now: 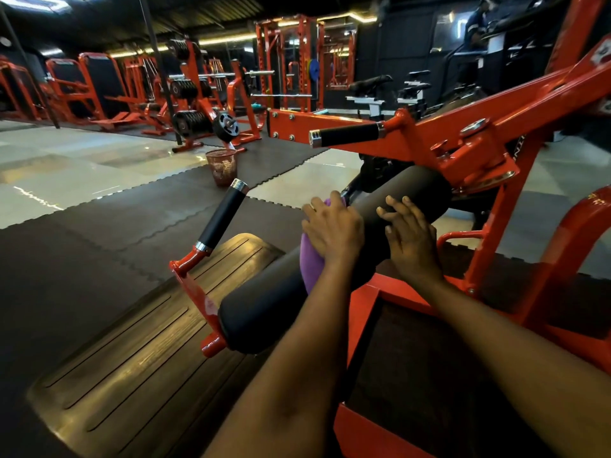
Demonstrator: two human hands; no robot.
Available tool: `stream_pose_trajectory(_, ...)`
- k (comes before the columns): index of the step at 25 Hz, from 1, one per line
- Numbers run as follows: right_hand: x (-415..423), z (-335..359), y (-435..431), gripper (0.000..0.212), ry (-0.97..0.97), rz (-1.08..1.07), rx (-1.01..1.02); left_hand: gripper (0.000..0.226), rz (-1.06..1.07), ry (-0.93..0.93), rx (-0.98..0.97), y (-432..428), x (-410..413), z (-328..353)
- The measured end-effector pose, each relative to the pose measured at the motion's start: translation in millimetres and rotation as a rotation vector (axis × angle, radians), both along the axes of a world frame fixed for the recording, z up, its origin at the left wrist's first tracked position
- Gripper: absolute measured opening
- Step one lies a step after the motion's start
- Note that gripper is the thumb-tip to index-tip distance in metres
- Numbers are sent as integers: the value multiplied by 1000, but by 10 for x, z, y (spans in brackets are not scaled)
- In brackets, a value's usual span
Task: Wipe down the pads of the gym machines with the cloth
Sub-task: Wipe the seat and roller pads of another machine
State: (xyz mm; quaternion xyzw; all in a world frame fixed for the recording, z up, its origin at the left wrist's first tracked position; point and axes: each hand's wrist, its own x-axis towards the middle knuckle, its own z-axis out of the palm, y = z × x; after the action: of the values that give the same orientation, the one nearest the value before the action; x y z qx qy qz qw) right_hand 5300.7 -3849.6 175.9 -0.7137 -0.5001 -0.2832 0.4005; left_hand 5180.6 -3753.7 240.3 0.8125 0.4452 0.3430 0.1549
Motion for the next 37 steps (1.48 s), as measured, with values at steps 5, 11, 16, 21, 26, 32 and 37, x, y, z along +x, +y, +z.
stream_pose_trajectory(5, -186, 182, 38, 34, 126, -83, 24, 55, -334, -196, -204, 359, -632, -199)
stream_pose_trajectory(11, -1429, 115, 459, 46, 32, -111, -73, 28, -200, -119, -179, 581, -1302, -755)
stream_pose_trajectory(16, -1502, 56, 772, 60, 25, -327, -379, 30, -122, -117, -53, 423, -1381, -787)
stream_pose_trajectory(21, -863, 453, 655, 36, 30, -395, -394, 22, -160, -141, -16, 431, -1412, -798)
stream_pose_trajectory(26, -224, 930, 595, 36, 195, -510, -384, 28, -121, -105, 9, 428, -1386, -833)
stream_pose_trajectory(32, -1391, 70, 579, 38, -165, -260, -391, 26, -84, -90, 26, 414, -1346, -872)
stream_pose_trajectory(37, -485, 476, 382, 32, -165, -268, -378, 25, -96, -101, 14, 423, -1354, -893)
